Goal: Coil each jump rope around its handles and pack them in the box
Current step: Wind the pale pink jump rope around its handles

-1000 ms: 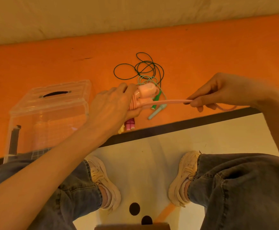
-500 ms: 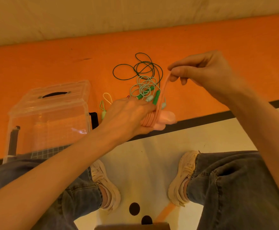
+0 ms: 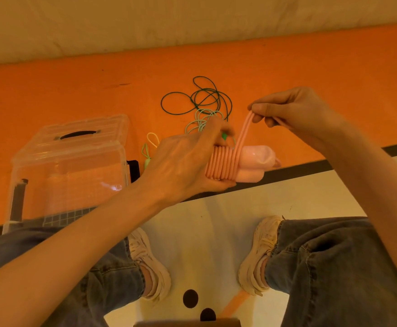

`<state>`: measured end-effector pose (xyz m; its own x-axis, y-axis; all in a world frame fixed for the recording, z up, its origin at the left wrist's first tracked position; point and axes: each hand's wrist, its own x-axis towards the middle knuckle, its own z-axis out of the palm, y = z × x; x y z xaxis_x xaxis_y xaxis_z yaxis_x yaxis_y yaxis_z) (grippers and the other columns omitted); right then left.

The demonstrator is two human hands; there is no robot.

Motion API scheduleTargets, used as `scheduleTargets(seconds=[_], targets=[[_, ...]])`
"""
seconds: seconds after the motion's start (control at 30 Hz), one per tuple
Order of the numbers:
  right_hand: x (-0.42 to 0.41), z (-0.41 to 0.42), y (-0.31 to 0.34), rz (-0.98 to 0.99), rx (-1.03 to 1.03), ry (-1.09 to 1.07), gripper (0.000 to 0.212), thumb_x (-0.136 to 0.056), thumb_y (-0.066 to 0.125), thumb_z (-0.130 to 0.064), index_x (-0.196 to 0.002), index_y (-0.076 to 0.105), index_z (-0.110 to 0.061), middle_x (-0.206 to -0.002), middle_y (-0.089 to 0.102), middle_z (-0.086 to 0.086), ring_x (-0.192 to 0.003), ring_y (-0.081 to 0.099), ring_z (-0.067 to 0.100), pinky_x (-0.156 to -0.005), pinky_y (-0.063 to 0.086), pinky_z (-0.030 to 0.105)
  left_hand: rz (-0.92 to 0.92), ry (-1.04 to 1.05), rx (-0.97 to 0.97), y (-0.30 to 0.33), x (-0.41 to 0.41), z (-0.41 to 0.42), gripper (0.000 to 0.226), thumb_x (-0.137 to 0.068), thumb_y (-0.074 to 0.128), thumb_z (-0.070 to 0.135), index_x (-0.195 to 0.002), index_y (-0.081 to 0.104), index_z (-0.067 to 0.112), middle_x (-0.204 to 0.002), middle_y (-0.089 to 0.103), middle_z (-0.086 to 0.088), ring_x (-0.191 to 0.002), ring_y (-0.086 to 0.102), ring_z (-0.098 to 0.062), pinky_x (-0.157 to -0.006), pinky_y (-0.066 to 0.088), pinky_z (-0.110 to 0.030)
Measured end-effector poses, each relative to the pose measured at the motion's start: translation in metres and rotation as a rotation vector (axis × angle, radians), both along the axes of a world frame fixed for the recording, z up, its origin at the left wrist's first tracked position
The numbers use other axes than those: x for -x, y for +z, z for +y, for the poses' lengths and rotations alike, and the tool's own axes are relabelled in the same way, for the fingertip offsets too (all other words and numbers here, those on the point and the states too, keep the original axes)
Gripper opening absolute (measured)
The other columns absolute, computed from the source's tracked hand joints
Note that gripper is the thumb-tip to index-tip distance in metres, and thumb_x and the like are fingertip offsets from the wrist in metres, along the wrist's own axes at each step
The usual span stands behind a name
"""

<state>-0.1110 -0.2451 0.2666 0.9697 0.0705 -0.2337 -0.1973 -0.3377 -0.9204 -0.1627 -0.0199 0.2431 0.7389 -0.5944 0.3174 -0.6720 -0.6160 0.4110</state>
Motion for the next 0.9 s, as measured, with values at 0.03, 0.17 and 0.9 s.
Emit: scheduleTargets(seconds=[0.03, 0.17, 0.9], targets=[[0.001, 0.000, -0.001, 0.019, 0.002, 0.006, 0.008, -0.085, 0.066, -0.010, -0.088, 0.073, -0.013, -0.070, 0.071, -0.001, -0.056, 0.051, 0.008, -0.055, 0.046, 0.016, -0.021, -0.008, 0.001, 0.001, -0.001, 0.001, 0.077, -0.066, 0.069, 0.060, -0.125, 0.034, 0.026, -0.106, 0.069, 0.008, -0.080, 0.067, -0.014, -0.058, 0.044, -0.023], [0.002, 0.001, -0.001, 0.036, 0.005, 0.012, 0.011, -0.084, 0.066, -0.011, -0.093, 0.073, -0.010, -0.070, 0.071, -0.001, -0.059, 0.049, 0.015, -0.059, 0.046, 0.022, 0.130, -0.011, 0.213, 0.002, -0.008, 0.008, 0.066, -0.072, 0.074, 0.056, -0.129, 0.052, 0.029, -0.117, 0.063, 0.013, -0.103, 0.062, -0.007, -0.078, 0.053, -0.039], [0.026, 0.013, 0.015, -0.243, 0.049, 0.037, 0.021, -0.087, 0.064, -0.020, -0.107, 0.071, -0.018, -0.068, 0.070, -0.001, -0.060, 0.057, -0.001, -0.057, 0.047, 0.013, 0.879, 0.459, 0.902, 0.012, -0.018, 0.011, 0.031, -0.071, 0.074, 0.030, -0.096, 0.057, 0.038, -0.093, 0.070, 0.011, -0.075, 0.067, 0.002, -0.061, 0.051, -0.010]])
